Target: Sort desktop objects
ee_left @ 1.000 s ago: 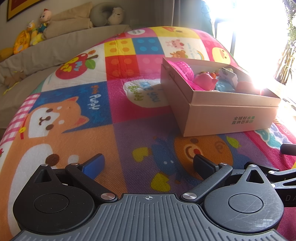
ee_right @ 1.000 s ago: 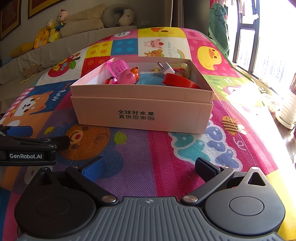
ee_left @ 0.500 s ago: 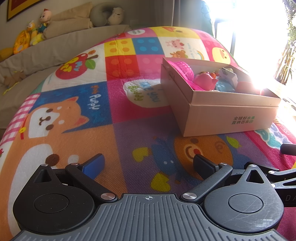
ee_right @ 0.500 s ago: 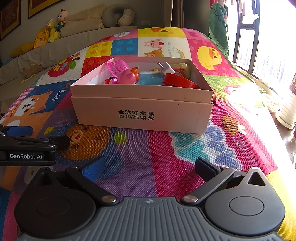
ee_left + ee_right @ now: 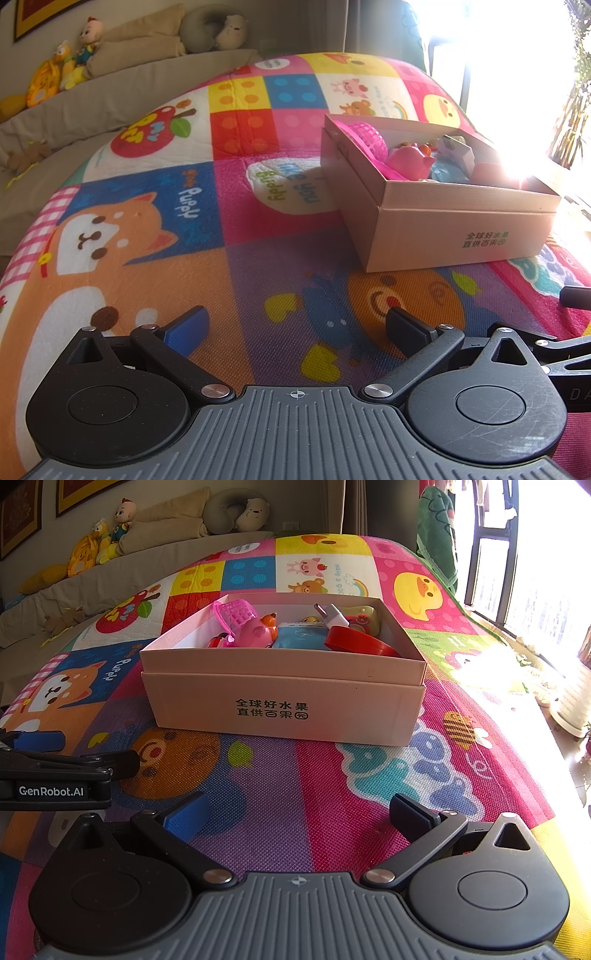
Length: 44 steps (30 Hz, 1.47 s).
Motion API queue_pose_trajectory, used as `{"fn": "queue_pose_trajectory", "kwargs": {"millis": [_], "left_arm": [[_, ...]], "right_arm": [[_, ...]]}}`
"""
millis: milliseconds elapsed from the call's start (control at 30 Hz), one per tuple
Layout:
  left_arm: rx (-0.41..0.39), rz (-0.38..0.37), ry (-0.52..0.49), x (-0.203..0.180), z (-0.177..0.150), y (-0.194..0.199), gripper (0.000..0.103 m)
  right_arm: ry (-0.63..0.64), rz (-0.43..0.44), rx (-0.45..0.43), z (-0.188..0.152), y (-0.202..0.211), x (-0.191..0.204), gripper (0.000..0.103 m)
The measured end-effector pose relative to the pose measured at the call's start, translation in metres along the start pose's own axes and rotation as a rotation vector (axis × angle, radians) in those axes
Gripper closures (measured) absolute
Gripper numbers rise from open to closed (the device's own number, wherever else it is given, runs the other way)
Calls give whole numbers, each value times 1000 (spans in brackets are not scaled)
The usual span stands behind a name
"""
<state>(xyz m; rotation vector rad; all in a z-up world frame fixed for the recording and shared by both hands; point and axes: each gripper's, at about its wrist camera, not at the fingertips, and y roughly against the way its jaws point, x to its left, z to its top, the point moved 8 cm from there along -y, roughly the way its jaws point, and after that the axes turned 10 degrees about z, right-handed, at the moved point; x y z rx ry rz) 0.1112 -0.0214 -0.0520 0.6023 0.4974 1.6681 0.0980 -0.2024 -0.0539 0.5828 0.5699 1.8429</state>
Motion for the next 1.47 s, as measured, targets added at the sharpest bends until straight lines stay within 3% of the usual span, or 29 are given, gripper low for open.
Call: {"fn": "queue_pose_trajectory", "kwargs": {"millis": [1033, 1267, 1467], "left_arm": [[-3, 0, 1, 2, 0, -1, 0], [61, -16, -26, 4, -12, 17, 0], [58, -41, -28, 6, -16, 22, 0]], "right_arm": [[-1, 1, 0, 0, 0, -1, 0], [-1, 1, 0, 1, 0, -1, 0], [-1, 1, 0, 0, 0, -1, 0]]}}
